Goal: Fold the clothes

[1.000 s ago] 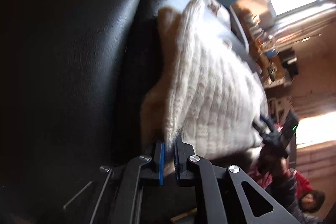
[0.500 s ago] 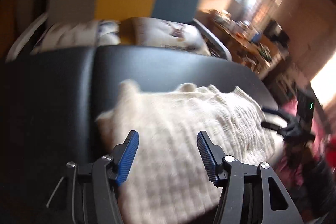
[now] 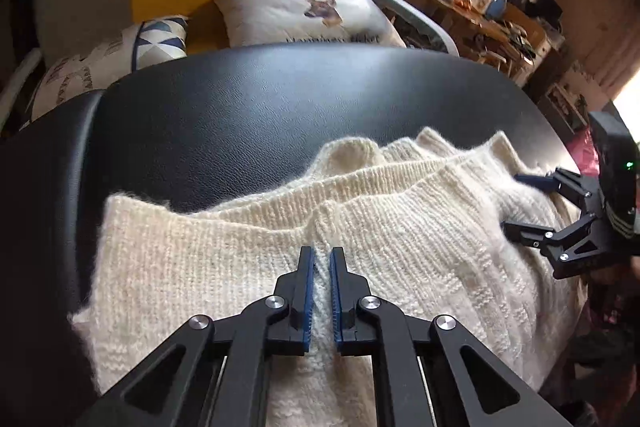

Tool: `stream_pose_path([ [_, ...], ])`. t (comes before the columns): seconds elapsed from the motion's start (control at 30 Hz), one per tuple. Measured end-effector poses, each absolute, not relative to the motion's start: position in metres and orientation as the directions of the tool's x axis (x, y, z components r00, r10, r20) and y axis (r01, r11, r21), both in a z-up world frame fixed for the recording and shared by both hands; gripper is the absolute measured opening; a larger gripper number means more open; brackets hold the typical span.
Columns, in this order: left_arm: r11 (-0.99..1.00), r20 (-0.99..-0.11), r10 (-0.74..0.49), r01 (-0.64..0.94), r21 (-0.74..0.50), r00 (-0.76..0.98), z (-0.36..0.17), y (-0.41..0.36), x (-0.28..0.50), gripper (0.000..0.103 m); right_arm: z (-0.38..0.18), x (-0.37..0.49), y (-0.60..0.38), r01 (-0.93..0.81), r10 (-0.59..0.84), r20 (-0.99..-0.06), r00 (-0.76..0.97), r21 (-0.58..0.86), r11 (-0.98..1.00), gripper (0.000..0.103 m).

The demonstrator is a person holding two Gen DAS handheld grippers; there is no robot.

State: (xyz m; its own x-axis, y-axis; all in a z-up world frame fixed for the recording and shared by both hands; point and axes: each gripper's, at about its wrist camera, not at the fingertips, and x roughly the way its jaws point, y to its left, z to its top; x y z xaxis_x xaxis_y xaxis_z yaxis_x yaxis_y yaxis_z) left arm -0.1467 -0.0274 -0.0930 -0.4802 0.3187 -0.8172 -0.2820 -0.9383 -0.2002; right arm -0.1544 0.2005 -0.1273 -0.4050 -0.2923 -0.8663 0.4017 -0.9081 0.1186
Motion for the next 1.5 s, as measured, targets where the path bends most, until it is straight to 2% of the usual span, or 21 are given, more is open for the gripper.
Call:
stream_pose_path([
  [0.07,-0.941,-0.781,0.331,-0.254,-0.226,-0.530,-0.090,-0.032,-0.137,0.007,-0.120,-0.152,0.196,0.418,-0.285,-0.860,-0.422,0.095,-0.904,0.044],
  [0.1,-0.942,-0.761,0.331,-0.246,-0.230,-0.557,-0.087,-0.032,-0.134,0.007,-0.116,-0.151,0.192,0.426,-0.273,-0.860,-0.431,0.073,-0.902,0.038],
  [0.13,-0.944,-0.741,0.327,-0.241,-0.226,-0.587,-0.082,-0.031,-0.132,0.007,-0.111,-0.151,0.189,0.432,-0.259,-0.858,-0.443,0.049,-0.901,0.026],
  [0.17,-0.944,-0.716,0.329,-0.236,-0.230,-0.615,-0.076,-0.032,-0.131,0.007,-0.106,-0.153,0.186,0.429,-0.239,-0.853,-0.465,0.019,-0.903,0.020],
  [0.2,-0.946,-0.695,0.325,-0.229,-0.232,-0.641,-0.069,-0.032,-0.132,0.007,-0.102,-0.156,0.184,0.420,-0.218,-0.847,-0.486,-0.008,-0.908,0.019],
  [0.3,-0.965,-0.709,0.260,-0.191,-0.178,-0.656,-0.072,-0.031,-0.149,0.009,-0.115,-0.172,0.189,0.343,-0.158,-0.859,-0.487,-0.022,-0.939,0.021],
  [0.33,-0.969,-0.733,0.246,-0.187,-0.163,-0.634,-0.080,-0.030,-0.157,0.011,-0.125,-0.176,0.191,0.322,-0.147,-0.875,-0.462,-0.011,-0.947,0.030],
  [0.43,-0.961,-0.782,0.275,-0.168,-0.218,-0.559,-0.110,-0.038,-0.166,0.016,-0.124,-0.174,0.204,0.296,-0.185,-0.870,-0.457,0.047,-0.954,0.033],
  [0.57,-0.946,-0.756,0.318,-0.142,-0.291,-0.573,-0.095,-0.060,-0.156,0.019,-0.109,-0.163,0.226,0.281,-0.262,-0.835,-0.483,0.136,-0.950,0.033],
  [0.63,-0.945,-0.721,0.320,-0.154,-0.289,-0.614,-0.078,-0.072,-0.146,0.022,-0.102,-0.158,0.236,0.274,-0.300,-0.815,-0.496,0.181,-0.945,0.033],
  [0.7,-0.959,-0.690,0.283,-0.171,-0.227,-0.667,-0.063,-0.080,-0.135,0.033,-0.095,-0.151,0.247,0.296,-0.361,-0.800,-0.480,0.240,-0.925,0.033],
  [0.8,-0.979,-0.708,0.204,-0.125,-0.163,-0.676,-0.069,-0.097,-0.134,0.043,-0.097,-0.143,0.250,0.341,-0.397,-0.809,-0.433,0.261,-0.903,0.033],
  [0.93,-0.993,-0.778,0.116,-0.047,-0.111,-0.618,-0.103,-0.117,-0.137,0.043,-0.128,-0.154,0.265,0.264,-0.357,-0.845,-0.398,0.267,-0.927,0.032],
  [1.0,-0.993,-0.763,0.112,-0.046,-0.108,-0.637,-0.109,-0.119,-0.132,0.043,-0.136,-0.153,0.286,0.171,-0.411,-0.798,-0.442,0.375,-0.911,0.029],
  [1.07,-0.992,-0.746,0.118,-0.045,-0.118,-0.655,-0.110,-0.120,-0.128,0.043,-0.142,-0.148,0.297,0.156,-0.452,-0.764,-0.460,0.432,-0.888,0.026],
  [1.23,-0.991,-0.743,0.118,-0.028,-0.132,-0.658,-0.086,-0.120,-0.116,0.043,-0.114,-0.120,0.320,0.118,-0.513,-0.724,-0.462,0.523,-0.844,0.030],
  [1.27,-0.988,-0.729,0.133,-0.032,-0.151,-0.671,-0.078,-0.122,-0.108,0.043,-0.110,-0.108,0.327,0.132,-0.553,-0.700,-0.451,0.561,-0.817,0.034],
  [1.37,-0.965,-0.708,0.233,-0.066,-0.255,-0.666,-0.065,-0.123,-0.084,0.044,-0.103,-0.068,0.347,0.159,-0.660,-0.633,-0.405,0.662,-0.732,0.035],
  [1.5,-0.925,-0.705,0.373,-0.185,-0.332,-0.603,-0.057,-0.089,-0.068,0.045,-0.121,-0.017,0.367,0.142,-0.691,-0.640,-0.338,0.691,-0.709,0.043],
])
